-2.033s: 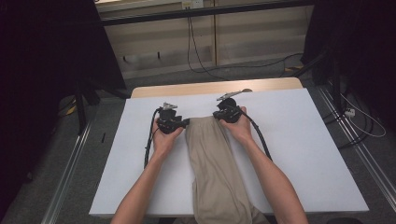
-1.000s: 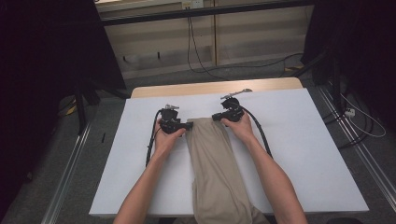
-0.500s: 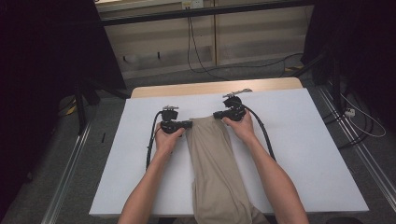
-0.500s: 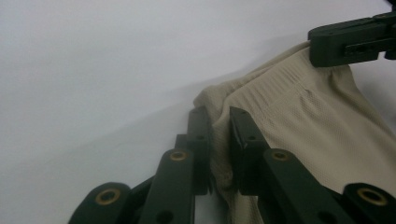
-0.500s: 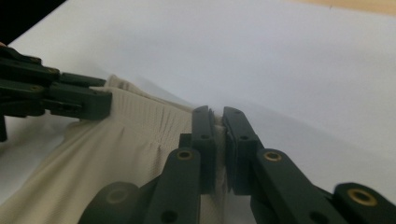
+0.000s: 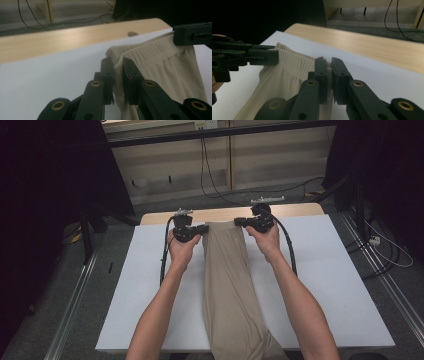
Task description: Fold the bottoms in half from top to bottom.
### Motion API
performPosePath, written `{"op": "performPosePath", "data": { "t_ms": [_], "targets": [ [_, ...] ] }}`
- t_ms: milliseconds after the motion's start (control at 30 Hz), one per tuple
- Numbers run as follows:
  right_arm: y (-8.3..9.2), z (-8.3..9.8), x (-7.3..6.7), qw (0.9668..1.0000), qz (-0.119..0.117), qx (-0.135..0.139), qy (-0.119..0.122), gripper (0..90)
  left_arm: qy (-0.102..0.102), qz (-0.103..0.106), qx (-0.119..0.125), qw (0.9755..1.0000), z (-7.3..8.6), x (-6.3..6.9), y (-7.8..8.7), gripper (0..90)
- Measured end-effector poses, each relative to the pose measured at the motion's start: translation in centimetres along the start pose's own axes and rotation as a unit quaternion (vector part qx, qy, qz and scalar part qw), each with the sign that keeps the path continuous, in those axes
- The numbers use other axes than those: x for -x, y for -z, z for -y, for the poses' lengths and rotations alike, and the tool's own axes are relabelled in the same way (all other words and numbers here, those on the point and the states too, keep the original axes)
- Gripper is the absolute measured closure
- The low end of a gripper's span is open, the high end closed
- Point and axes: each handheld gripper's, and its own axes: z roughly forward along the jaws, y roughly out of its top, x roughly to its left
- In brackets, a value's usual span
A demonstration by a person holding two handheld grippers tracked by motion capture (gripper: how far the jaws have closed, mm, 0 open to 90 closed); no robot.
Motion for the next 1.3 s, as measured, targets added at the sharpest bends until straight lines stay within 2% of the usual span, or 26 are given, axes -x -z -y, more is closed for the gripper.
{"op": "performPosePath", "data": {
  "t_ms": [167, 333, 467, 533, 633, 733, 867, 967, 1133, 1200, 1233, 1300],
  "targets": [
    [1.1, -2.7, 0.0, 0.9997, 0.011, 0.018, 0.007, 84.5, -0.017, -0.002, 0.02, 0.9996, -2.8, 0.5, 0.0, 80.4],
    [2.0, -4.9, 0.4, 0.9991, 0.028, 0.031, 0.007, 84.5, -0.033, -0.012, 0.024, 0.9991, -5.6, 1.4, -0.2, 80.4],
    [3.1, -6.7, 0.7, 0.9981, 0.03, 0.053, 0.003, 84.5, -0.052, -0.005, 0.045, 0.9976, -8.0, 2.2, 0.4, 80.3],
    [3.8, -7.1, 0.7, 0.9975, 0.026, 0.066, 0.003, 84.5, -0.062, 0.002, 0.046, 0.997, -8.3, 2.7, 0.9, 80.3],
    [4.6, -6.5, 0.7, 0.9978, 0.025, 0.061, 0.013, 84.5, -0.09, 0.013, 0.039, 0.9951, -7.5, 3.4, 1.3, 80.1],
    [5.6, -5.3, 0.6, 0.9979, 0.017, 0.061, 0.014, 84.5, -0.097, 0.026, 0.04, 0.9941, -6.2, 4.3, 1.8, 80.0],
    [7.3, -3.9, 0.0, 0.998, 0.007, 0.061, 0.017, 84.5, -0.11, 0.047, 0.046, 0.9918, -5.0, 5.4, 3.4, 79.9],
    [9.1, -2.7, -1.2, 0.9975, -0.013, 0.066, 0.023, 84.5, -0.118, 0.069, 0.051, 0.9893, -3.9, 6.2, 5.3, 79.9],
    [11.9, -0.5, -3.4, 0.9968, -0.036, 0.06, 0.037, 84.5, -0.145, 0.091, 0.05, 0.984, -1.7, 8.1, 8.5, 79.9],
    [12.9, 0.4, -4.2, 0.9964, -0.046, 0.058, 0.042, 84.5, -0.153, 0.104, 0.051, 0.9814, -0.6, 8.8, 9.7, 79.9],
    [13.4, 1.0, -4.6, 0.9962, -0.049, 0.056, 0.045, 84.5, -0.153, 0.109, 0.051, 0.9808, -0.1, 9.0, 10.2, 79.9],
    [14.2, 2.3, -5.4, 0.9957, -0.056, 0.053, 0.051, 84.5, -0.169, 0.115, 0.043, 0.9779, 1.7, 9.7, 11.1, 79.8]
  ]
}}
